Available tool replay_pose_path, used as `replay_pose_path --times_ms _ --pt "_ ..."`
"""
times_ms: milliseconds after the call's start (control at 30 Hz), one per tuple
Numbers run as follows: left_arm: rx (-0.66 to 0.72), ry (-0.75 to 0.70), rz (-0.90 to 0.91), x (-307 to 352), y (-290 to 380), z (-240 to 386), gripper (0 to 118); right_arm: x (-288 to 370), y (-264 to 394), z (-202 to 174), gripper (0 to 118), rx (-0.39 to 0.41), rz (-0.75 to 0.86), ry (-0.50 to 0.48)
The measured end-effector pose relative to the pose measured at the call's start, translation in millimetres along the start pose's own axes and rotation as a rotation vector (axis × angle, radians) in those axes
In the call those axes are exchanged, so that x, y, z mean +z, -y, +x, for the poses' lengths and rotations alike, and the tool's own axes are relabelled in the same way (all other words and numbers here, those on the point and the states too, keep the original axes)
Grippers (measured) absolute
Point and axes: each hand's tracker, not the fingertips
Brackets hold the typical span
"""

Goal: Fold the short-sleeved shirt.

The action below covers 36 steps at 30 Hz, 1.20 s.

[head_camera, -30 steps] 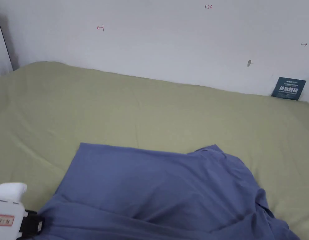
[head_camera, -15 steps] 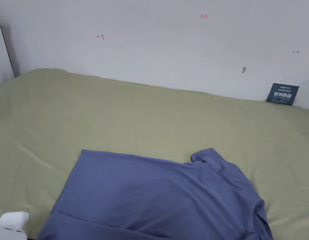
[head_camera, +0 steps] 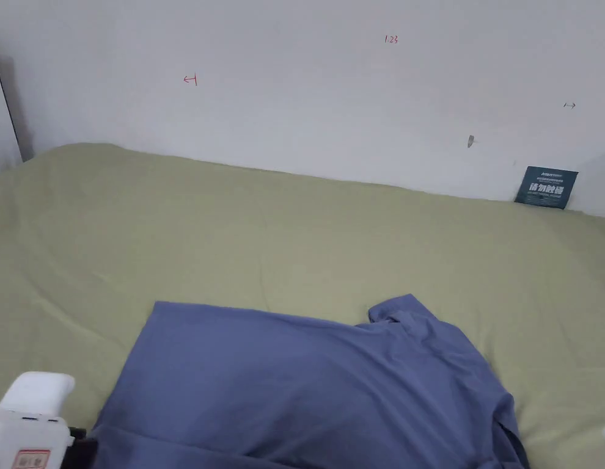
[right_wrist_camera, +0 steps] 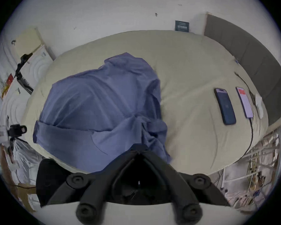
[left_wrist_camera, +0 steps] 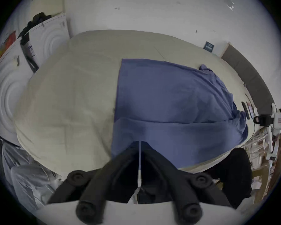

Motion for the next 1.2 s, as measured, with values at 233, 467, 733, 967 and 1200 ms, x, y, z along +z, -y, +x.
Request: replay_pose_path --times_ms 233,467,733,967,1200 --pt "0.001 0.04 0.017 -56.9 -99.5 -0.4 0 -38.7 -43.8 -23.4 0 0.063 -0.016 -0.022" --pt "0.021 -0.001 -0.036 -162.2 -248.3 -32.5 20 -72.0 -93.7 -28.9 0 0.084 -0.004 -0.039" --pt "0.126 -0.026 -0.225 -239.3 -274.4 -44.0 97 -107.4 -129.5 -11.7 0 0.072 -0.034 -0.008" --pt "0.019 -0.125 -0.219 -226.2 -269.0 -19.0 47 -147.4 -185.5 4.4 0 -0.01 -0.062 -0.014" --pt "0.02 -0.094 -0.217 -228.0 -269.3 -14.8 6 -247.0 -269.2 15.8 113 0.039 -0.212 0.027"
